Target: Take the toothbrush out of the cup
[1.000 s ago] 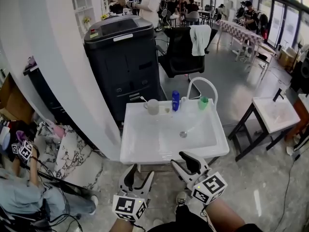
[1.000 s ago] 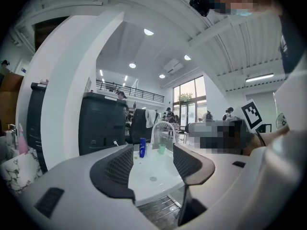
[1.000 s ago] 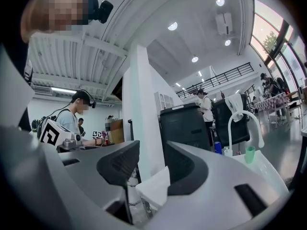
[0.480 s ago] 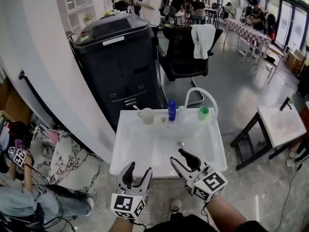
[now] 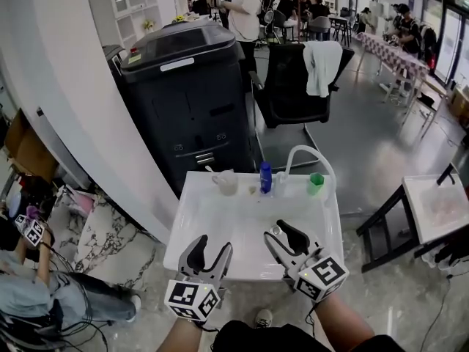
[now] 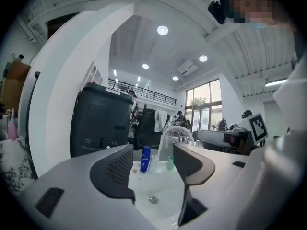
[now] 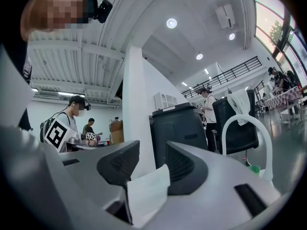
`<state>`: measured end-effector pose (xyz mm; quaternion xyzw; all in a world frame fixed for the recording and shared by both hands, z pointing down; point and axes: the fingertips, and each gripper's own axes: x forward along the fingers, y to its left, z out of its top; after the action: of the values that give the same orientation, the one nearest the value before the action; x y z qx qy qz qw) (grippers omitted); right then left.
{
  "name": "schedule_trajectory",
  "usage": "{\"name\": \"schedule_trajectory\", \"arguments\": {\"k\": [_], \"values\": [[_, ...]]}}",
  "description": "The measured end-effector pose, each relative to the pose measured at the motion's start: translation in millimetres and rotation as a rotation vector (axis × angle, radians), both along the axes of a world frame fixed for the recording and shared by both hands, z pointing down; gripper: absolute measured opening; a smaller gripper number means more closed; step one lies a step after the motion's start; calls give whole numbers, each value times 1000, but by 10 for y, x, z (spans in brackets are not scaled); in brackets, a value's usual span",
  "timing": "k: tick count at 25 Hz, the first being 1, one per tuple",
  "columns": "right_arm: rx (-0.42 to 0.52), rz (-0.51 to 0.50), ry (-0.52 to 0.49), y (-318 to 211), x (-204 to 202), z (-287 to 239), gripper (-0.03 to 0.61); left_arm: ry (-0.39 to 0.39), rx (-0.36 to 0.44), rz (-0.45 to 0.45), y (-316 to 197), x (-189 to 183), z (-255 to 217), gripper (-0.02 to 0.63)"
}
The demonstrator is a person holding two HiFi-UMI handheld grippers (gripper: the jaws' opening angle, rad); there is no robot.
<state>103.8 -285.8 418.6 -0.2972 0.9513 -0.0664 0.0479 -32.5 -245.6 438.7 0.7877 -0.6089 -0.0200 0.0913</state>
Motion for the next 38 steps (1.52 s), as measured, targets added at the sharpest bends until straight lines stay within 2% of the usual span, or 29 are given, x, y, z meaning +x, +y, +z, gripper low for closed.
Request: {"name": "schedule_trajectory", "arguments": {"k": [14, 25, 38], "values": [[4, -12, -1, -483, -24, -50, 173, 64, -15, -44, -702, -226, -12, 262], [-22, 12, 8, -934, -315, 60, 173, 184, -84, -14, -1355, -555, 310, 262], [-57, 60, 29, -1471, -685, 240, 174, 239, -176, 39, -2112, -886, 735, 262]]}}
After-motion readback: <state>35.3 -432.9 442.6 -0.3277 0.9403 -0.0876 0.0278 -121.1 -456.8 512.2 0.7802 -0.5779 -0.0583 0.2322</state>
